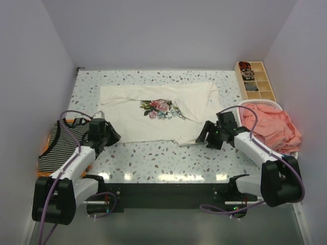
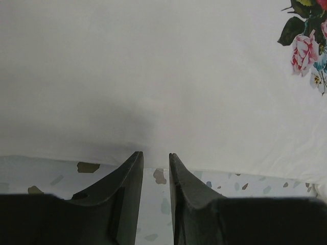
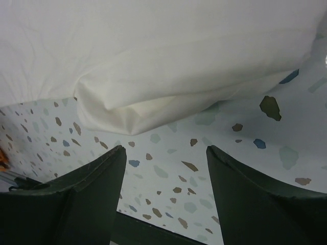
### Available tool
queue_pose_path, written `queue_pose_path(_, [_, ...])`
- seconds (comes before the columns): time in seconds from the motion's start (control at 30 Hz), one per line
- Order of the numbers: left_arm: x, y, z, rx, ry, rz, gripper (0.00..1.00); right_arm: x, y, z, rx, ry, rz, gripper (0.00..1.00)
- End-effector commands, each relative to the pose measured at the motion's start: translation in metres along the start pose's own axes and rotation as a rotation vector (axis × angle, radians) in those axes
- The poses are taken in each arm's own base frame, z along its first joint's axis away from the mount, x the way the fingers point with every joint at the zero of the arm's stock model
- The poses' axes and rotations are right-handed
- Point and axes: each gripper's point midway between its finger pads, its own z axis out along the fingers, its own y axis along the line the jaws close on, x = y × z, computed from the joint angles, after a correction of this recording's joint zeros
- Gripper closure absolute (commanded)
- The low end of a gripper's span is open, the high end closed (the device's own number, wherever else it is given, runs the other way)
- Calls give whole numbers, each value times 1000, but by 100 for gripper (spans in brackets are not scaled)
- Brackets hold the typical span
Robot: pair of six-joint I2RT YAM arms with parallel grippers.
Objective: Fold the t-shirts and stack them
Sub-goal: Grap the side of the flattened tshirt closest away from the robot with both arms
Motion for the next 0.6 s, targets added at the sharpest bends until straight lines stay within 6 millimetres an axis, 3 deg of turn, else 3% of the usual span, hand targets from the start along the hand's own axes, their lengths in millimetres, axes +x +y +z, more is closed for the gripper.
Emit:
queue_pose_path(0.0, [-5,-5,9,15,-11,2,69,-14,9,10,-37,-66,24,32])
queue_pose_path(0.2, [-2,-5,16,17,11,12,69,-18,5,30,-11,-41,29,46])
queue_pose_path(0.23, [-2,-5,16,15,13,12,69,-16,5,31,-13,-34,31,52])
queue_pose_path(0.27, [-2,-5,17,13,14,18,69,-16,7,32,-22,-37,24,68])
queue_pose_path(0.3, [-2,-4,17,11,14,21,69,-15,8,31,-21,-35,20,75])
queue_pose_path(0.47, [-2,-1,18,-4,15,35,69,-15,16,14,-31,-65,-23,99])
queue_pose_path(0.57, [0,-1,20,-2,28,41,69,-19,30,-1,-81,-81,-33,100])
